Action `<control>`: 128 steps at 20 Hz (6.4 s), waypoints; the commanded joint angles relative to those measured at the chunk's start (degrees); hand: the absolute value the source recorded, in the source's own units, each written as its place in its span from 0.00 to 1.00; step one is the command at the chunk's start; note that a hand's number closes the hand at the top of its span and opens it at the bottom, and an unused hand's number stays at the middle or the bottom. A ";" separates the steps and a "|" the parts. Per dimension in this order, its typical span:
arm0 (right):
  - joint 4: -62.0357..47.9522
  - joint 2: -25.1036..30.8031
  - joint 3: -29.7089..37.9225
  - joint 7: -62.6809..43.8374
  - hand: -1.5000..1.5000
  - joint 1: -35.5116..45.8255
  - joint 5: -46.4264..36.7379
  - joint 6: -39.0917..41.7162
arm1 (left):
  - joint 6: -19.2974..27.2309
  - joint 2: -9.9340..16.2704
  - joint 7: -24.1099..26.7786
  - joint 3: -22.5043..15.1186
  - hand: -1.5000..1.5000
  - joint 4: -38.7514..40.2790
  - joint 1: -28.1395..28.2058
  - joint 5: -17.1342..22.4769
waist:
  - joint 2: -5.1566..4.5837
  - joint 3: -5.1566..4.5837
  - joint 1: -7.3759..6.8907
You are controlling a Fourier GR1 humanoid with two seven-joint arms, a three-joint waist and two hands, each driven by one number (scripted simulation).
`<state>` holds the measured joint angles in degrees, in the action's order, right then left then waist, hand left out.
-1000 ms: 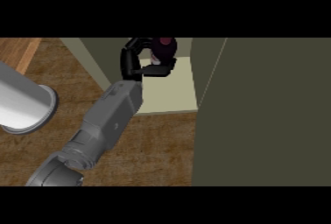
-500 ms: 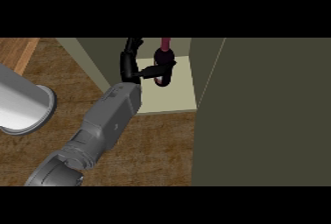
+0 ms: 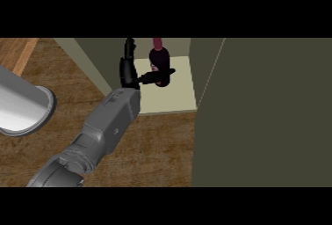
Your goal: Pick up the wine, place it into the cabinet and close the cabinet
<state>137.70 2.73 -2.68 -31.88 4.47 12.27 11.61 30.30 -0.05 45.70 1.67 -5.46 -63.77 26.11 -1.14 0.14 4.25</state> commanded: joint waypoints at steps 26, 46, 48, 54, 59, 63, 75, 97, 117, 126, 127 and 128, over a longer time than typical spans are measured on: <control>-0.94 -0.23 -0.35 -0.35 0.00 1.41 1.41 -0.44 | -12.94 0.04 4.37 0.35 0.00 -1.57 4.19 0.80 | 0.26 -0.19 -1.18; 2.60 1.56 0.81 -5.03 0.00 3.06 2.51 -2.49 | -6.90 0.05 1.26 -24.73 0.00 -24.24 20.22 18.99 | 1.45 -0.16 -1.46; 2.72 -0.65 -3.33 -0.67 0.00 -2.08 -1.90 -1.93 | -3.18 0.05 -1.88 -28.00 0.00 -30.49 21.16 19.38 | 1.41 -0.12 -2.93; 0.91 0.96 0.70 0.91 0.00 -1.05 -0.72 -1.90 | 8.13 0.05 -3.12 -36.22 0.00 -47.55 30.88 17.26 | 1.48 -0.09 -4.50; 3.64 1.20 0.74 -2.73 0.00 0.70 0.24 -4.05 | 13.12 0.05 -3.21 -40.82 0.00 -58.17 38.98 13.41 | 1.34 -0.13 -4.35; 9.16 0.50 -3.12 -5.99 0.00 -1.87 -3.08 -5.44 | 14.53 3.19 -8.06 -42.90 0.00 -68.74 43.52 11.02 | 1.46 -0.14 -4.42; 10.13 1.38 -1.49 -8.64 0.00 0.18 -0.85 -5.89 | 22.97 6.10 -11.83 -49.15 0.00 -88.50 58.20 2.10 | 1.36 -0.16 -4.30; 8.83 1.60 -8.01 -10.28 1.00 -10.47 10.51 4.24 | 6.93 31.94 -9.89 -44.93 0.00 -113.62 78.97 4.78 | 1.46 -0.16 -4.18; 8.15 -2.73 -45.47 -11.08 1.00 -9.92 -9.27 -2.17 | -9.66 43.05 -9.05 -19.06 0.00 -116.24 90.03 20.25 | 1.84 -0.29 -3.97; 3.63 -2.65 -55.27 -8.15 1.00 -4.94 -17.54 -15.64 | -18.26 46.29 -10.33 -10.72 0.00 -116.01 94.36 25.00 | 1.82 -0.26 -4.66; 2.38 -2.64 -55.75 -8.11 1.00 -2.08 -18.26 -17.33 | -16.41 45.57 -10.80 -12.16 0.00 -116.66 93.26 23.56 | 1.74 -0.27 -4.58; 2.76 -2.63 -54.13 -9.78 1.00 -0.24 -17.81 -18.15 | -20.08 47.54 -11.96 -7.66 0.00 -114.94 92.93 27.50 | 1.66 -0.32 -4.83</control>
<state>138.28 2.20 -46.47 -40.06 -1.14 -1.57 -2.52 13.71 45.58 35.41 -10.35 -121.16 28.86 50.46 0.61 -0.14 -0.31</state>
